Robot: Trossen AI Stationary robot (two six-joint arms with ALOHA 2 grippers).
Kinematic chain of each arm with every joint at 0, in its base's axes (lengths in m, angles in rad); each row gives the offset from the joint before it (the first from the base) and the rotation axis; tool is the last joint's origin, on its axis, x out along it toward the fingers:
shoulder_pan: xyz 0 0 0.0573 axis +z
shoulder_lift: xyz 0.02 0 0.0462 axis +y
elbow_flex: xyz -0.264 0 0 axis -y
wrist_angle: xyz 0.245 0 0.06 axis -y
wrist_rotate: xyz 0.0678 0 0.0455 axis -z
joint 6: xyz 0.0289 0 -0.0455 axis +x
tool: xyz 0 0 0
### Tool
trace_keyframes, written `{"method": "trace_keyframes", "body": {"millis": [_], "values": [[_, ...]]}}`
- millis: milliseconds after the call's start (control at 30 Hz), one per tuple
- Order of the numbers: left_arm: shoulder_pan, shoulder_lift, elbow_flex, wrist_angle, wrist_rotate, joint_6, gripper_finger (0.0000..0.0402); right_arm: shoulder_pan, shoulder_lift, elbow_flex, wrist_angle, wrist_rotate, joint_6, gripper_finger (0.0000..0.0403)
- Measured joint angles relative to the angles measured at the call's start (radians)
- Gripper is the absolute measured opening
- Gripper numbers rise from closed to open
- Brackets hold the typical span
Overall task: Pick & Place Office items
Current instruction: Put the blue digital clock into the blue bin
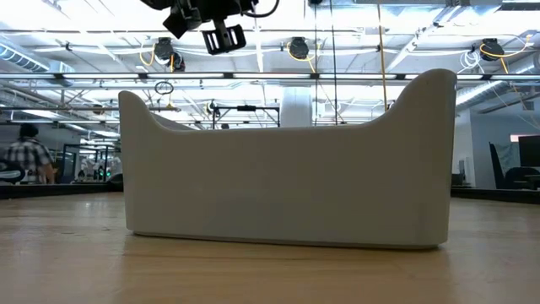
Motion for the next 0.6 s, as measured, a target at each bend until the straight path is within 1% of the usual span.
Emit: {"method": "trace_keyframes", "body": {"millis": [267,600], "values": [[0.007,0.0,0.0,0.017,0.026,-0.034,0.0133,0.019,0.002,0.0,0.042,0.016,0.011,0.0339],[0.007,0.0,0.0,0.023,0.046,-0.056,0.0133,0.023,0.106,-0.001,0.071,0.027,0.041,0.0339]]}}
